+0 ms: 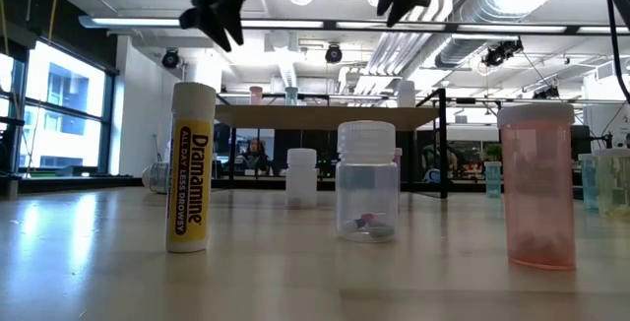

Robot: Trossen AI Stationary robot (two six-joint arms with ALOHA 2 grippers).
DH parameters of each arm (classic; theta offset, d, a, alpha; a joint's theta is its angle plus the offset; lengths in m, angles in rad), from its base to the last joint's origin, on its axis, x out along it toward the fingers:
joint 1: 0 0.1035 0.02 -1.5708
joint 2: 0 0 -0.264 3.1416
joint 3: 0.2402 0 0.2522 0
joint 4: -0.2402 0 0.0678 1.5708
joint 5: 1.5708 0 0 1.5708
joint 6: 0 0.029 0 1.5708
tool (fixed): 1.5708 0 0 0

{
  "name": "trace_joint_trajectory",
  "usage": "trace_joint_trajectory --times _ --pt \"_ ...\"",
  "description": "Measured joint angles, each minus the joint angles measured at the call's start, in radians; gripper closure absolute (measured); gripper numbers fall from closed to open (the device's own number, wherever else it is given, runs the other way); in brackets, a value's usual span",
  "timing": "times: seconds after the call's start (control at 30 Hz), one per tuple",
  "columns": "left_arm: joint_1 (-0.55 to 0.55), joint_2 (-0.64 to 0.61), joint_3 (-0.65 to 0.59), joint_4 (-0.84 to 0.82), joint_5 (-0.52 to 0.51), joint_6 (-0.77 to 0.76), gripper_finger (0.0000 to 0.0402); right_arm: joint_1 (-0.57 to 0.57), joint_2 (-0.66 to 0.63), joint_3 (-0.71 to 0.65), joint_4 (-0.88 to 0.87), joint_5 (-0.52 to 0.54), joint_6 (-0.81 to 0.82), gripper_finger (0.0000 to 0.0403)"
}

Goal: Pick and place medicine bottles onto shelf by color
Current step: Put the pink pill bottle on the shelf

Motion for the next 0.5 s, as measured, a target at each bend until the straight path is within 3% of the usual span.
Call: trace_joint_trajectory --times 0.27,0.5 --pt "-0.107 -0.237 -0.289 0.178 0.007 -0.086 0.0211 0.151 0.0 -0.098 0.0 0.0 0.099 0.0199" --pt "-0.194 -0.393 -0.502 0.384 0.048 -0.139 0.0211 0.272 -0.058 -0.304 0.029 0.0 0.229 0.0199"
